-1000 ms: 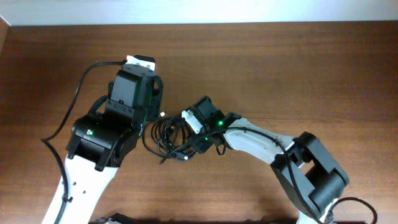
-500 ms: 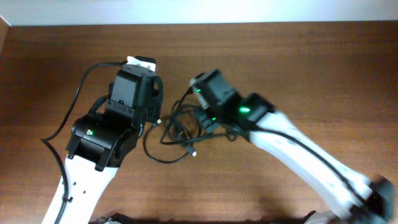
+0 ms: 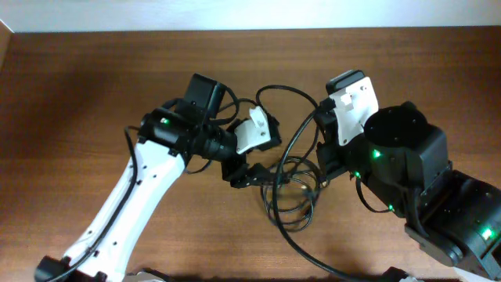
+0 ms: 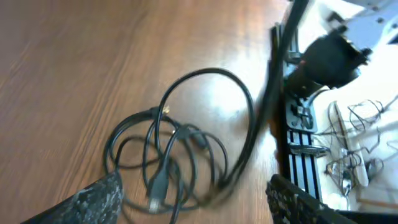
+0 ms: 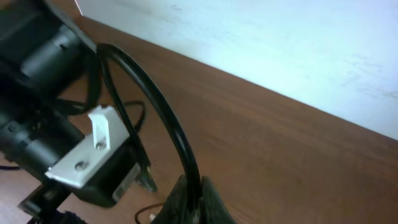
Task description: Untangle cables
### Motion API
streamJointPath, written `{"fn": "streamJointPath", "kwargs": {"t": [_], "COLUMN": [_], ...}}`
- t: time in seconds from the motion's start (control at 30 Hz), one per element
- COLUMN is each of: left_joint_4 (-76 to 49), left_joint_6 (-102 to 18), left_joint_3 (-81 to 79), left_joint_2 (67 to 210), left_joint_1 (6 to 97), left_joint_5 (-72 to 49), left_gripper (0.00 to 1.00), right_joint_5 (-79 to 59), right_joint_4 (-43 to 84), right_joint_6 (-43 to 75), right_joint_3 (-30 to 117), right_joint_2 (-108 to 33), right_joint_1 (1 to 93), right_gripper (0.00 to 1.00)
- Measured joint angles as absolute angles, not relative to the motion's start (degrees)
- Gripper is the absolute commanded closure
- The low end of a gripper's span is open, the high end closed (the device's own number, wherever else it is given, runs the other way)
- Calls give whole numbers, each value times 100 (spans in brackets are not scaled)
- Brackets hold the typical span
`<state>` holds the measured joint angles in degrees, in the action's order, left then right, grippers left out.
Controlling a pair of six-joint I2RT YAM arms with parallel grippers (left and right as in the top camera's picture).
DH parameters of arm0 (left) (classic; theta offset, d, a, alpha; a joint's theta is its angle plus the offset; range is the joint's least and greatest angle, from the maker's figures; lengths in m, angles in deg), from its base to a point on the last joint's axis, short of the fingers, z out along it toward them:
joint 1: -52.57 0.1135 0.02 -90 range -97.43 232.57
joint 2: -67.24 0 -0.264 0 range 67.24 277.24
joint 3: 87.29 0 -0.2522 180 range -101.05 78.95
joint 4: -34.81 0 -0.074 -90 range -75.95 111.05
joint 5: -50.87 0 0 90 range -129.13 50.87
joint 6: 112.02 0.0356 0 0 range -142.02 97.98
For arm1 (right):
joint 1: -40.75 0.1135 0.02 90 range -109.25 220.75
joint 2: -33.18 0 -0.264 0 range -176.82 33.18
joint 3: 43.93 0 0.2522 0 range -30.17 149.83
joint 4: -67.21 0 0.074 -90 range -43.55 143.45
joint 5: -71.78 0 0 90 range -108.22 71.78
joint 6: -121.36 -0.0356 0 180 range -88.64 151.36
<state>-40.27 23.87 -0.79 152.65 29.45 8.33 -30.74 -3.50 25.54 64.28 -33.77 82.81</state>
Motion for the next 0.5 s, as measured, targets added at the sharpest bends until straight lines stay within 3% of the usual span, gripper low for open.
{"fn": "streamJointPath", "kwargs": {"t": [0.03, 0.07, 0.1, 0.17, 0.5], "left_joint_4": [-4051, -4080, -4110, -4121, -4178], "left_joint_6": [2623, 2765, 2852, 2946, 2855], "left_joint_3": [-79, -79, -79, -79, -77], "left_joint_2": [15367, 15496, 15621, 15846, 16301], "left_joint_1": [2847, 2722, 2602, 2416, 2349], "left_joint_5": [949, 1030, 1065, 986, 431], "left_gripper": [50, 48, 24, 14, 2], "right_joint_5": [-3074, -3069, -3069, -3074, -3259], "right_joint_4": [-361, -358, -363, -369, -398], "right_joint_6": [2554, 2551, 2551, 2562, 2816], "right_joint_3": [6428, 6428, 6428, 6505, 8933], "right_joint_2": [-3373, -3345, -3268, -3052, -2306], "right_joint_1": [8281, 8281, 8281, 8281, 8281], "right_gripper": [96, 96, 96, 96, 96]}}
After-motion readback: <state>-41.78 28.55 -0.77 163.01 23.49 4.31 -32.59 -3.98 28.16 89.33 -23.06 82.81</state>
